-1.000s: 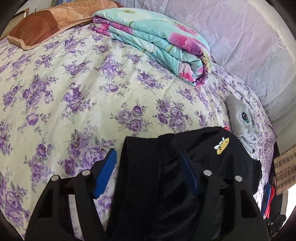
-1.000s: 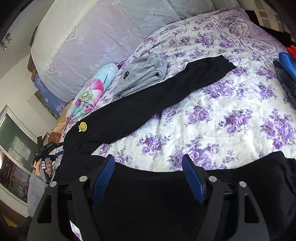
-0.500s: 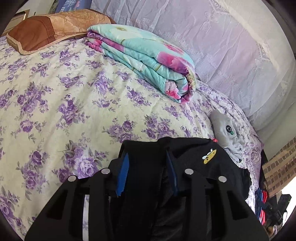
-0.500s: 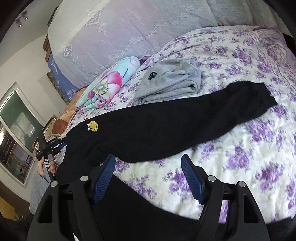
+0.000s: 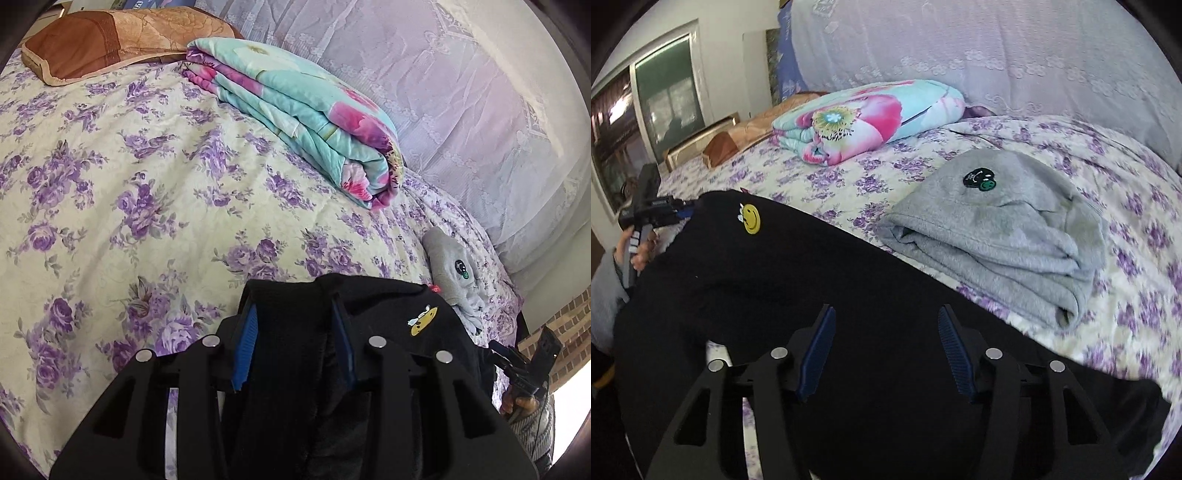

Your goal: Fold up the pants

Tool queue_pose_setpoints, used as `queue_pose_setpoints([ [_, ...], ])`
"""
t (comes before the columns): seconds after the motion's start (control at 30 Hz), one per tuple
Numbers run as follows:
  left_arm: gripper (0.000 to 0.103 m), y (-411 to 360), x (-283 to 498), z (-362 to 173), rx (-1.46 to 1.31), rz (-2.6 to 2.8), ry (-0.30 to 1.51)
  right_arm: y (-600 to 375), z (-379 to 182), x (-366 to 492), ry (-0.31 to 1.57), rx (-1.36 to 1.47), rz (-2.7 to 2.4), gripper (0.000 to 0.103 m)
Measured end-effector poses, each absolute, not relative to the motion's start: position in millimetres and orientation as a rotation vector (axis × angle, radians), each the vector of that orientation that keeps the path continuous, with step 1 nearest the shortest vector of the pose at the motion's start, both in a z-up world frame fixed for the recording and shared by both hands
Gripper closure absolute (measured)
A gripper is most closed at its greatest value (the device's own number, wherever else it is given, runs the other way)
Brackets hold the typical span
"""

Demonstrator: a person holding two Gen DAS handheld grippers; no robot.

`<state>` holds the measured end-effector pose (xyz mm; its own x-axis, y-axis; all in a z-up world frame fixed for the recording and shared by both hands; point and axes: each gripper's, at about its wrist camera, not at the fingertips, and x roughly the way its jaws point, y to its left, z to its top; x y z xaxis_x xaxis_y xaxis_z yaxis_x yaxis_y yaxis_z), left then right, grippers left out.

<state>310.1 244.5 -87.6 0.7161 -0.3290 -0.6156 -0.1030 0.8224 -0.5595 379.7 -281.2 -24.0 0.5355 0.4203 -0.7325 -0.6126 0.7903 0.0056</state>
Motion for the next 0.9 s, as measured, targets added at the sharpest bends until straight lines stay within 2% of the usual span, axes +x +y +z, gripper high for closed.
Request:
queue_pose_setpoints([
  [0.07,0.066,246.2,310.9,-89.3,-0.616,-0.139,0.776,-280.1,-30.5,398.9,0.812,-0.29,0.645,0.054],
  [0.3,0.066,250.6,315.6,-96.1,-0.655,-0.157,0.79,-277.8,-49.3,439.7,0.865,-0.366,0.704,0.056],
  [0.47,0.066,250.7,316.2,-96.9,-0.659,-0.161,0.793,-276.9,-65.5,445.5,0.9,-0.39,0.758,0.067],
  [0.57,0.066,251.6,318.2,-98.5,-0.667,-0.166,0.798,-279.5,-69.1,445.7,0.888,-0.369,0.756,0.081],
  [0.6,0.066,252.0,319.1,-99.2,-0.67,-0.167,0.799,-280.9,-68.6,445.8,0.884,-0.356,0.749,0.092],
  [0.63,0.066,252.1,319.1,-99.1,-0.672,-0.168,0.798,-282.4,-66.9,444.1,0.874,-0.344,0.746,0.096],
  [0.9,0.067,250.9,314.0,-90.4,-0.656,-0.173,0.755,-277.4,-29.0,402.3,0.767,-0.371,0.655,0.1],
])
